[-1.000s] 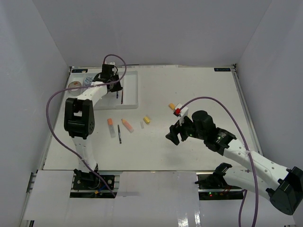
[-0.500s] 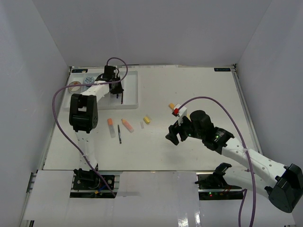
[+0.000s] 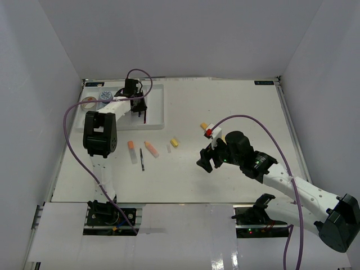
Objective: Sort the stationery into containers
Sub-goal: Pick up the pen from the storage box.
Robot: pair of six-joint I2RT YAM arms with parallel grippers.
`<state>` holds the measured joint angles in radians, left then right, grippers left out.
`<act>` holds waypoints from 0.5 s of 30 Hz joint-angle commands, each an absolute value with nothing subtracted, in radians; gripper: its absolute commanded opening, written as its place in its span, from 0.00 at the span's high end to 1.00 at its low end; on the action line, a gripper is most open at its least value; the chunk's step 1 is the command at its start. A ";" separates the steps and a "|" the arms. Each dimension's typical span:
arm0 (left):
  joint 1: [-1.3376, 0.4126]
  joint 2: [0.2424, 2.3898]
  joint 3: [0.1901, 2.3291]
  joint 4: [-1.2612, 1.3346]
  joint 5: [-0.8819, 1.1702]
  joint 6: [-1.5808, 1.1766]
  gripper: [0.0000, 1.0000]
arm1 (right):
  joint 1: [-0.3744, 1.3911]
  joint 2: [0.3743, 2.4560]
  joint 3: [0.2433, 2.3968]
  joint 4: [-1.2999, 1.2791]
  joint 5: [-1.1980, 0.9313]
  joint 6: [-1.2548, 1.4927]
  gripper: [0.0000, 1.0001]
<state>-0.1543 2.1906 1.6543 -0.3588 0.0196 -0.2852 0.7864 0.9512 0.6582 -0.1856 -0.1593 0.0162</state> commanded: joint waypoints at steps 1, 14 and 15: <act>-0.164 2.203 1.640 -0.374 -0.064 -0.264 0.67 | 0.784 0.948 0.701 -0.190 -0.156 0.006 0.23; -0.173 2.164 1.635 -0.385 -0.048 -0.268 0.67 | 0.784 0.940 0.689 -0.184 -0.158 0.008 0.23; -0.185 2.164 1.635 -0.385 -0.054 -0.267 0.66 | 0.784 0.942 0.686 -0.183 -0.158 0.008 0.23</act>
